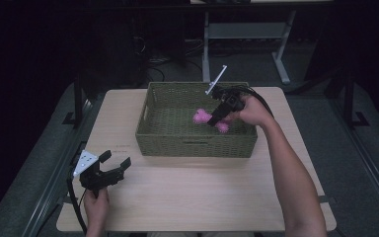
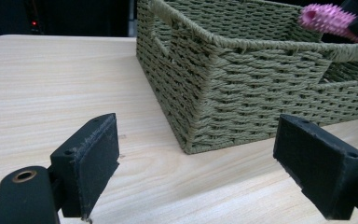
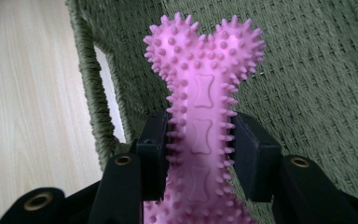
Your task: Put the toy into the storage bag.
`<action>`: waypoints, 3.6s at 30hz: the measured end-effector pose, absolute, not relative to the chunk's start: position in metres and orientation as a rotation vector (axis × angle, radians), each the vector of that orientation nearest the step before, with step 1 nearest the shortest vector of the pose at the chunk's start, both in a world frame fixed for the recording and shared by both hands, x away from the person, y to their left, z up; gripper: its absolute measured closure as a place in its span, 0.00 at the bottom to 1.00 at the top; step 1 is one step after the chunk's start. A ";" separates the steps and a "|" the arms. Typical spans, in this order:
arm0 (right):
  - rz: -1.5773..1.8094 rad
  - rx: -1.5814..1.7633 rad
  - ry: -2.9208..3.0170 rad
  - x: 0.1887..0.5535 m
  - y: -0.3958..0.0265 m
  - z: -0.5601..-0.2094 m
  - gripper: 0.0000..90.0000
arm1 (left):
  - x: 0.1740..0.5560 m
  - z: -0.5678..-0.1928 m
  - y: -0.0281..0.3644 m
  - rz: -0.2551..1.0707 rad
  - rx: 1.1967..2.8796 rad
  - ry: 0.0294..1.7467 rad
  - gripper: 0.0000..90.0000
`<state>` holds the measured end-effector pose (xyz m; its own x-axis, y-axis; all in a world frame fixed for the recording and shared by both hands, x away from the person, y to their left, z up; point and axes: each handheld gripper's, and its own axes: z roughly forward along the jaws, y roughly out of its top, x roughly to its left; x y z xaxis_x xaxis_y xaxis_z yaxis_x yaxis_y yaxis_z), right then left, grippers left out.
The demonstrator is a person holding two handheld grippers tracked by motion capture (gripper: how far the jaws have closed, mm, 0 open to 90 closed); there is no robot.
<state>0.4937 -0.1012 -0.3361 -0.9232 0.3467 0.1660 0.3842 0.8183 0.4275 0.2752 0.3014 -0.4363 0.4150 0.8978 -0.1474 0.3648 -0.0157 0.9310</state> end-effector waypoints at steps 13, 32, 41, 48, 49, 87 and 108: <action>-0.693 -0.619 -2.892 0.499 -0.098 -0.355 0.64 | 0.276 -0.437 0.301 0.609 1.594 1.136 0.15; -0.644 -0.590 -2.873 0.498 -0.083 -0.374 0.63 | 0.274 -0.436 0.302 0.608 1.586 1.140 0.15; -0.645 -0.612 -2.849 0.499 -0.081 -0.380 0.63 | 0.273 -0.436 0.302 0.611 1.581 1.139 0.15; -0.664 -0.621 -2.854 0.497 -0.084 -0.375 0.63 | 0.273 -0.436 0.302 0.613 1.585 1.139 0.15; -0.664 -0.624 -2.854 0.497 -0.084 -0.375 0.62 | 0.273 -0.436 0.302 0.612 1.580 1.140 0.15; -0.833 -0.751 -2.911 0.478 -0.115 -0.329 0.37 | 0.274 -0.436 0.302 0.621 1.591 1.139 0.15; -0.840 -0.786 -2.895 0.457 -0.143 -0.309 0.35 | 0.275 -0.437 0.300 0.617 1.594 1.140 0.15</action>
